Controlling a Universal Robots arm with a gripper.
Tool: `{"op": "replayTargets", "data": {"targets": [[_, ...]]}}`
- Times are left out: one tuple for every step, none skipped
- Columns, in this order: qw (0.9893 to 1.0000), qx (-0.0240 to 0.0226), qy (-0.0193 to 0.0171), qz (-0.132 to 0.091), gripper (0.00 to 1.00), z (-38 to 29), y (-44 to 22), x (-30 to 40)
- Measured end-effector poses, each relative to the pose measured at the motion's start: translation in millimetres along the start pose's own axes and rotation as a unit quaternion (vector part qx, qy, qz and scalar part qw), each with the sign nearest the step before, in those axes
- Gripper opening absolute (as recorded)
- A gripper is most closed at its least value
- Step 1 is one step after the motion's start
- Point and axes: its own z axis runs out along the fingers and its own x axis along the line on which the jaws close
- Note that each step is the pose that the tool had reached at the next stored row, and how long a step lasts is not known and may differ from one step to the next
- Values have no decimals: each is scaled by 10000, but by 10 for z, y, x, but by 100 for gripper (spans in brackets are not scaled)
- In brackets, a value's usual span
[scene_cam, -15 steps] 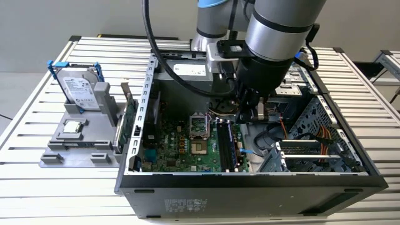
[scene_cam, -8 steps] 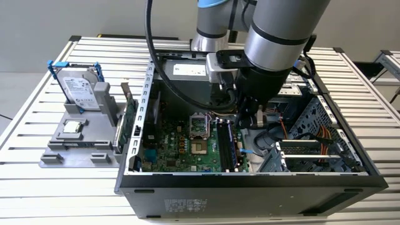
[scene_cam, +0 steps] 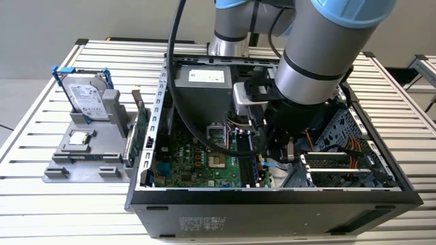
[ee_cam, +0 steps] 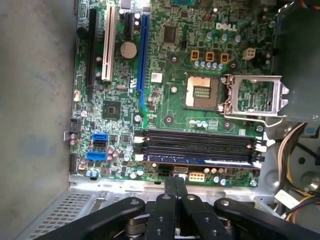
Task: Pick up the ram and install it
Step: 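Press down the ram until it locks into place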
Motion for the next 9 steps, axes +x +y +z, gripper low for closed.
{"op": "replayTargets", "data": {"targets": [[10000,0,0,-2,0,18,-4,5],[10000,0,1,-8,0,35,-3,6],[10000,0,1,-15,0,53,-3,7],[10000,-1,0,-26,0,71,-3,8],[10000,-1,0,-41,0,90,-3,9],[10000,-2,1,-55,0,108,-4,10],[10000,-3,1,-76,0,126,-4,10],[9999,-4,1,-101,0,143,-4,11],[9999,-5,1,-128,0,163,-4,12]]}}
